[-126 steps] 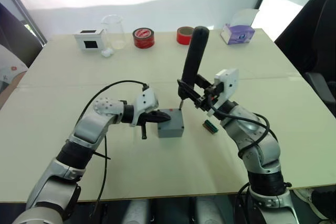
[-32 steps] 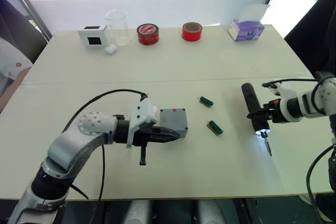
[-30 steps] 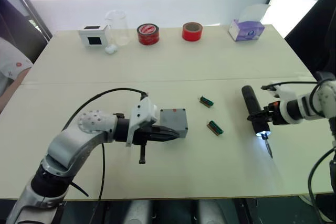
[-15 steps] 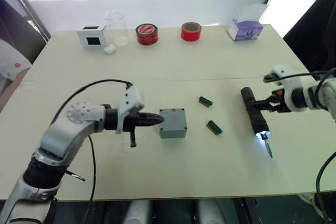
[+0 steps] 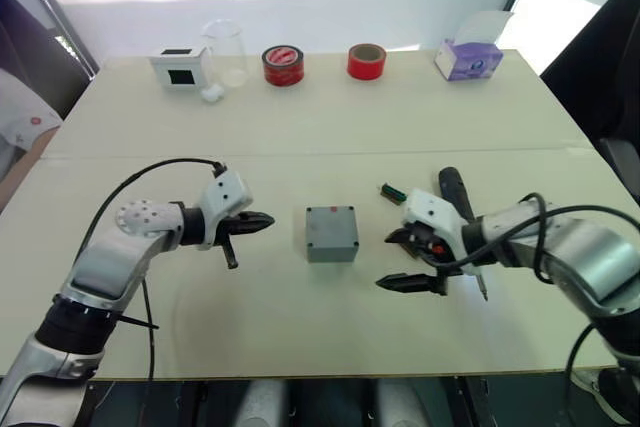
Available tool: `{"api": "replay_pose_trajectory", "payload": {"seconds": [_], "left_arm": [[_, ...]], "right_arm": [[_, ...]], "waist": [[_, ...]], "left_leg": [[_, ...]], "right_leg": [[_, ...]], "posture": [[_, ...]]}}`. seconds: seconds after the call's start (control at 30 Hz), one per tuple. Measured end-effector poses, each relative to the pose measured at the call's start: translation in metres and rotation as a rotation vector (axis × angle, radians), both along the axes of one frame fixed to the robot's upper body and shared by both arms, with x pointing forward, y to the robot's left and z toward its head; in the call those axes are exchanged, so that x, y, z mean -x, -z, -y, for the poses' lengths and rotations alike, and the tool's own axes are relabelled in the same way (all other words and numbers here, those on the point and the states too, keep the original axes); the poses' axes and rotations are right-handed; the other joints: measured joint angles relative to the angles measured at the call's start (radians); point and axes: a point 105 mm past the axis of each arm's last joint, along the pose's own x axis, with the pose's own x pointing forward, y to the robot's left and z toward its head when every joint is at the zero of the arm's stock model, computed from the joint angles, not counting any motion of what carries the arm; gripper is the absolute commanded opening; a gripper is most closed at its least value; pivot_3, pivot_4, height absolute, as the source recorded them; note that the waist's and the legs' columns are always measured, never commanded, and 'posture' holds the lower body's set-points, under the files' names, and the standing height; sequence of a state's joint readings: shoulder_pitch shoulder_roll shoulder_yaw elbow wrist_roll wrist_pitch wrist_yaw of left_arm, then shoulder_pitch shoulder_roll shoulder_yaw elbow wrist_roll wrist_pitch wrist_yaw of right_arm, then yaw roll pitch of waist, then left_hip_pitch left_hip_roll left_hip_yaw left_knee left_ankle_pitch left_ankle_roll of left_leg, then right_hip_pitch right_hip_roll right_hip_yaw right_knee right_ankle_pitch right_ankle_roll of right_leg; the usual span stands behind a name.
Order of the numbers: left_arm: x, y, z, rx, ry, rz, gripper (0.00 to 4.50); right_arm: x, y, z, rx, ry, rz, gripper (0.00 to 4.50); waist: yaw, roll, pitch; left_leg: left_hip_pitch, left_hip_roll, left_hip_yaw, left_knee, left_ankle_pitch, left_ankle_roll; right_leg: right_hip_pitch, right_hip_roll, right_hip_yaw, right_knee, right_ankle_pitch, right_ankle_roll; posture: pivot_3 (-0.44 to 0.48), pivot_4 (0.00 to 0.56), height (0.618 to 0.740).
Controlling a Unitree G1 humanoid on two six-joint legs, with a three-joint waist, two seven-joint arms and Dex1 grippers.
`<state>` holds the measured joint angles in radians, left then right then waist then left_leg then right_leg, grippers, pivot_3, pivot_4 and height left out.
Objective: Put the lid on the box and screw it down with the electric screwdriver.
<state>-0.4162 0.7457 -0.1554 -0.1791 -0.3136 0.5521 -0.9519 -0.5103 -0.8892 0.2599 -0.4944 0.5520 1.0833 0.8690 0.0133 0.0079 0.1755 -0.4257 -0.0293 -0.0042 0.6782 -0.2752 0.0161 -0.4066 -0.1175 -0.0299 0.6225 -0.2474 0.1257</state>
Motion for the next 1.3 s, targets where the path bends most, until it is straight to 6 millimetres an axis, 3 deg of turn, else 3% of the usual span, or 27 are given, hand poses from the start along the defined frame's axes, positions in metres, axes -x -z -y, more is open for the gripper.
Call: {"api": "replay_pose_trajectory", "payload": {"seconds": [0.3, 0.63, 0.9, 1.0, 1.07, 1.17, 1.3], "left_arm": [[0.003, 0.004, 0.028, 0.020, 0.103, -0.007, 0.00], [-0.027, -0.001, 0.056, 0.076, 0.144, 0.035, 0.00], [-0.036, 0.003, 0.049, 0.047, 0.139, 0.055, 0.00], [-0.033, 0.001, 0.027, -0.004, 0.114, 0.057, 0.00], [-0.020, 0.007, 0.011, -0.043, 0.102, 0.021, 0.00], [-0.001, 0.017, 0.018, -0.037, 0.146, -0.038, 0.00], [0.016, 0.022, 0.033, -0.017, 0.196, -0.077, 0.00]], "right_arm": [[-0.003, 0.011, -0.018, -0.032, 0.018, 0.007, 4.45], [0.015, 0.012, -0.033, -0.084, -0.025, -0.081, 4.45], [0.015, 0.007, -0.024, -0.063, -0.007, -0.065, 4.45], [0.006, -0.003, -0.006, -0.017, 0.010, -0.002, 4.45], [-0.013, -0.013, 0.011, 0.026, 0.053, 0.101, 4.45], [-0.031, -0.015, 0.016, 0.036, 0.067, 0.168, 4.45], [-0.043, -0.003, 0.004, 0.040, -0.010, 0.195, 4.45]], "waist": [[-0.001, -0.001, 0.000], [-0.001, -0.002, 0.001], [-0.001, -0.002, 0.001], [-0.003, -0.002, 0.001], [-0.010, -0.002, 0.001], [-0.007, -0.002, 0.001], [0.000, -0.003, 0.001]], "left_leg": [[0.000, 0.000, 0.000, 0.003, 0.000, 0.000], [0.000, -0.001, -0.001, 0.004, 0.000, 0.000], [0.000, 0.000, -0.001, 0.005, 0.000, 0.000], [0.000, 0.000, 0.000, 0.004, 0.000, 0.000], [0.000, 0.000, 0.000, 0.004, 0.000, 0.000], [0.000, 0.000, 0.000, 0.004, 0.000, 0.000], [0.000, 0.000, 0.000, 0.005, 0.000, 0.000]], "right_leg": [[-0.001, 0.000, 0.000, 0.005, 0.000, 0.000], [-0.001, 0.000, 0.000, 0.006, 0.000, 0.000], [-0.001, 0.000, 0.000, 0.007, 0.000, 0.000], [-0.001, 0.000, 0.000, 0.006, 0.000, 0.000], [-0.002, 0.000, 0.001, 0.006, -0.001, 0.000], [-0.002, 0.000, 0.001, 0.007, -0.001, 0.000], [-0.001, 0.000, 0.001, 0.007, -0.001, 0.000]], "posture": [[0.000, 0.150, 0.740], [0.000, 0.150, 0.740], [0.000, 0.150, 0.740], [0.000, 0.150, 0.740], [0.000, 0.150, 0.740], [0.000, 0.150, 0.740], [0.000, 0.150, 0.740]]}}
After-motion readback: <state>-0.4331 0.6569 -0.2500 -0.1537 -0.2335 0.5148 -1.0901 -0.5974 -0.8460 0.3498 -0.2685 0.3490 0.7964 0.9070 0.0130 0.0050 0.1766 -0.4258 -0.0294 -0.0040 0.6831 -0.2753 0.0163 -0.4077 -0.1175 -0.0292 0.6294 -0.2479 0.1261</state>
